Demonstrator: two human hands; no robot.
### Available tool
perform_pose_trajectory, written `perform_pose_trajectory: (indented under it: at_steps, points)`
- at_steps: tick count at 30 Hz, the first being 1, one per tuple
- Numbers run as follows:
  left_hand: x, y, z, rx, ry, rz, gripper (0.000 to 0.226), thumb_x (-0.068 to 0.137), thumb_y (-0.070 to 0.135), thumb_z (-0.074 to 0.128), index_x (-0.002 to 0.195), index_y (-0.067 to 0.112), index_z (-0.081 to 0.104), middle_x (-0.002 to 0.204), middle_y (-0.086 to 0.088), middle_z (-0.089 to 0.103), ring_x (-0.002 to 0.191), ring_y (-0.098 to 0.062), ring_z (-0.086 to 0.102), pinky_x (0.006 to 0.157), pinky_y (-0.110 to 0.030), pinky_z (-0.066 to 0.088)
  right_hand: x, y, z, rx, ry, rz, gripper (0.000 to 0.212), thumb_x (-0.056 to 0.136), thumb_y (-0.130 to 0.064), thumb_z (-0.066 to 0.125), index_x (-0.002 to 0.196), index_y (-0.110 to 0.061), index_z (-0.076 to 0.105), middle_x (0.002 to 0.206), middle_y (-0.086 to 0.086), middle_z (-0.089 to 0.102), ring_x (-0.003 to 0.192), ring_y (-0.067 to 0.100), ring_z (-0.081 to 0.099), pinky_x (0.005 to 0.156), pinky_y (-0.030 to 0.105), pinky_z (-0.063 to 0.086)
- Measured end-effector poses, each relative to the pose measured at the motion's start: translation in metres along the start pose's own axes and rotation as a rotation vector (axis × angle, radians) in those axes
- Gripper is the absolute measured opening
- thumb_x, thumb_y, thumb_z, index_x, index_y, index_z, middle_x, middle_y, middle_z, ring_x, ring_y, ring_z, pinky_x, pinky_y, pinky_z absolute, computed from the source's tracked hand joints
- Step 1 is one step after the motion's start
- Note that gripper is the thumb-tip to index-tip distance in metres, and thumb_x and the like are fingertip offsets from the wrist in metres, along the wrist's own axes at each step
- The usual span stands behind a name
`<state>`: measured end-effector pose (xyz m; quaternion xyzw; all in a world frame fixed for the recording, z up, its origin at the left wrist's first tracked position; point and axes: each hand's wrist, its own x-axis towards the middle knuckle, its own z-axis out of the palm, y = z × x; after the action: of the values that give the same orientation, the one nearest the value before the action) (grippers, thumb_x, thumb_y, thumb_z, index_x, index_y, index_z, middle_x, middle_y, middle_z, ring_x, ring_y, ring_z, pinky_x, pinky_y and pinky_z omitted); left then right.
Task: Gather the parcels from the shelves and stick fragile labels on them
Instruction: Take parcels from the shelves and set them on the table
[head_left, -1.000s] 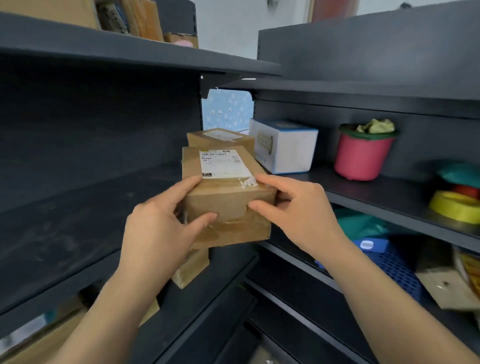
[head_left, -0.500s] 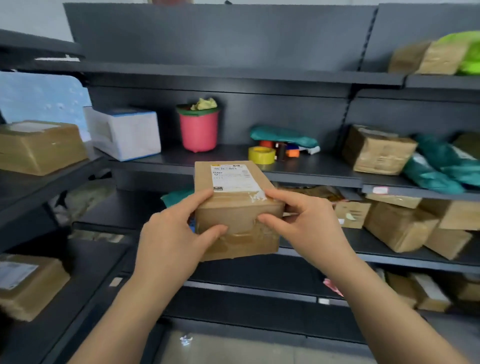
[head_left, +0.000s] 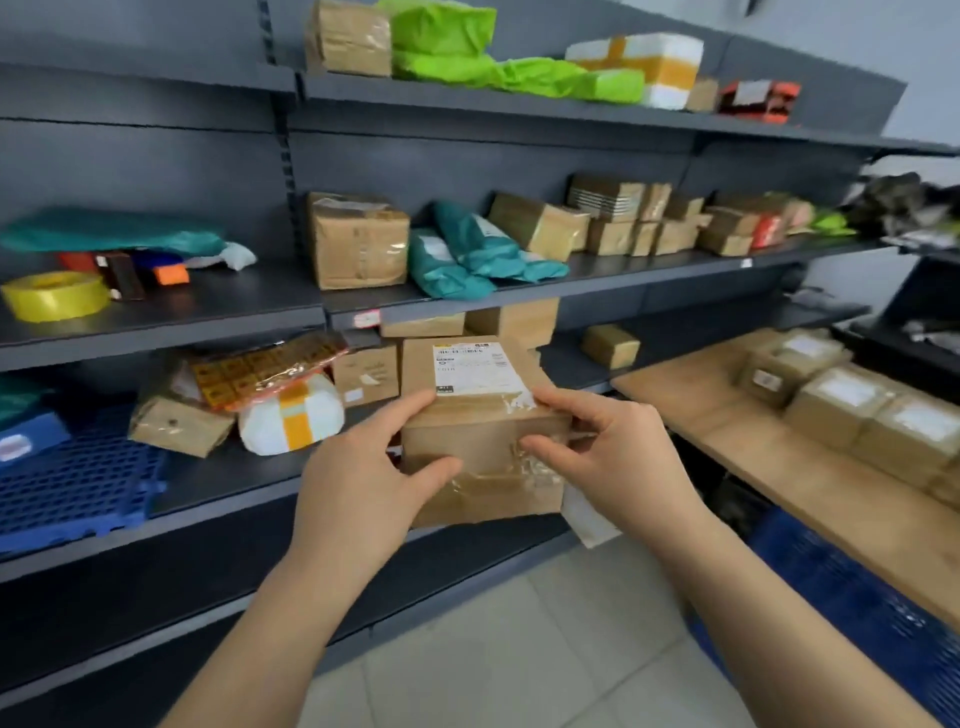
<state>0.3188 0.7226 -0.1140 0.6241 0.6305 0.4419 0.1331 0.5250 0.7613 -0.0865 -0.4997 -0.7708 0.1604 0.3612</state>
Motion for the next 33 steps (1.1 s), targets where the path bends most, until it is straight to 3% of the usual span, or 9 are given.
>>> perform_pose_trajectory:
  at_steps: [3, 7, 9, 12, 17, 23, 33]
  points:
    - [0.022, 0.024, 0.057, -0.028, -0.095, 0.049, 0.065, 0.07, 0.044, 0.077, 0.125, 0.056, 0.046, 0.101, 0.024, 0.049, 0.095, -0.007, 0.051, 0.08, -0.03, 0.052, -0.004, 0.045, -0.035, -0.04, 0.052, 0.101, 0.051, 0.077, -0.029, 0.077, 0.125, -0.032, 0.06, 0.098, -0.019, 0.065, 0.084, -0.003, 0.063, 0.081, 0.02, 0.055]
    - [0.055, 0.053, 0.128, -0.061, -0.226, 0.114, 0.064, 0.07, 0.043, 0.077, 0.126, 0.052, 0.048, 0.099, 0.02, 0.054, 0.088, -0.003, 0.053, 0.071, -0.019, 0.047, -0.003, 0.105, -0.071, -0.097, 0.129, 0.235, 0.051, 0.077, -0.031, 0.077, 0.125, -0.034, 0.059, 0.101, -0.02, 0.067, 0.081, -0.007, 0.061, 0.076, 0.011, 0.051]
    - [0.075, 0.067, 0.164, -0.091, -0.292, 0.142, 0.064, 0.07, 0.041, 0.078, 0.126, 0.05, 0.049, 0.102, 0.02, 0.055, 0.092, -0.005, 0.056, 0.079, -0.025, 0.051, 0.002, 0.133, -0.088, -0.133, 0.155, 0.28, 0.05, 0.077, -0.03, 0.076, 0.124, -0.034, 0.06, 0.095, -0.026, 0.062, 0.079, -0.01, 0.059, 0.074, 0.007, 0.048]
    - [0.108, 0.084, 0.218, -0.143, -0.36, 0.163, 0.064, 0.069, 0.038, 0.079, 0.125, 0.048, 0.051, 0.099, 0.02, 0.057, 0.091, -0.007, 0.058, 0.08, -0.029, 0.052, 0.016, 0.175, -0.111, -0.149, 0.21, 0.341, 0.046, 0.077, -0.028, 0.077, 0.121, -0.033, 0.063, 0.085, -0.031, 0.059, 0.08, -0.007, 0.062, 0.076, 0.015, 0.052]
    - [0.172, 0.114, 0.301, -0.175, -0.467, 0.224, 0.065, 0.07, 0.037, 0.079, 0.128, 0.043, 0.051, 0.111, 0.015, 0.063, 0.096, -0.008, 0.059, 0.082, -0.032, 0.053, 0.055, 0.25, -0.144, -0.172, 0.271, 0.47, 0.05, 0.076, -0.033, 0.077, 0.124, -0.032, 0.062, 0.101, -0.013, 0.07, 0.084, 0.002, 0.064, 0.08, 0.03, 0.055]
    - [0.239, 0.14, 0.395, -0.164, -0.609, 0.267, 0.065, 0.071, 0.037, 0.079, 0.129, 0.043, 0.05, 0.122, 0.014, 0.06, 0.105, -0.009, 0.057, 0.085, -0.031, 0.053, 0.096, 0.336, -0.169, -0.175, 0.318, 0.59, 0.05, 0.077, -0.033, 0.076, 0.125, -0.03, 0.061, 0.104, -0.016, 0.067, 0.092, 0.0, 0.061, 0.084, 0.026, 0.053]
    - [0.305, 0.162, 0.547, -0.186, -0.744, 0.236, 0.06, 0.073, 0.025, 0.078, 0.127, 0.033, 0.054, 0.119, 0.012, 0.058, 0.103, -0.006, 0.05, 0.087, -0.026, 0.047, 0.143, 0.477, -0.193, -0.17, 0.301, 0.705, 0.044, 0.079, -0.03, 0.074, 0.122, -0.031, 0.063, 0.093, -0.017, 0.065, 0.085, 0.001, 0.061, 0.078, 0.022, 0.052]
